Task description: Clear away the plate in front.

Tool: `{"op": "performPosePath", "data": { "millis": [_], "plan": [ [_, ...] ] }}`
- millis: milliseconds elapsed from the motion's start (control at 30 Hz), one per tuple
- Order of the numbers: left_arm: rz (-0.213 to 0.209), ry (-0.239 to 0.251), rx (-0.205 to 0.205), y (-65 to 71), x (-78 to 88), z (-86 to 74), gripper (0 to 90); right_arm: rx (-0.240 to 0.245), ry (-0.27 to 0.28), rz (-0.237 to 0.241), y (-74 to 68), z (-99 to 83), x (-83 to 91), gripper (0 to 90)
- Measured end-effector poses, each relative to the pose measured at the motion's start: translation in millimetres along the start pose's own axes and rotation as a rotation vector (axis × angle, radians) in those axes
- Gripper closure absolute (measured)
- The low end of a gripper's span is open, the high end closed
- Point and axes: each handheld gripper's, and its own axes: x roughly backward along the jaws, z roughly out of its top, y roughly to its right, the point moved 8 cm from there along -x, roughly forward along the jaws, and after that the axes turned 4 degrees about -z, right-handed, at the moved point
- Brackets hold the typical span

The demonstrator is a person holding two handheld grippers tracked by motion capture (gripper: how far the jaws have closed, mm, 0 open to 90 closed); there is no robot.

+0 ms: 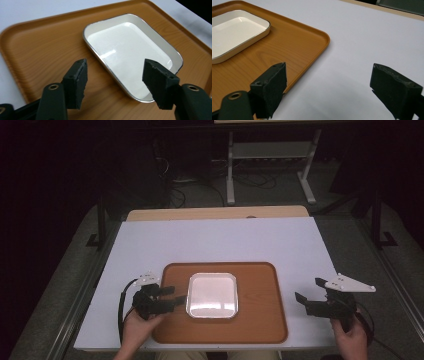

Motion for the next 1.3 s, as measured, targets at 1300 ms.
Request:
{"op": "performPosePath", "data": {
  "millis": [1300],
  "plan": [
    [0.094,0.051,-0.046,-47.2,48.3,-18.7,29.8,0.022,-0.010,-0.006,1.0,-5.5,1.0,13.1]
  ]
}}
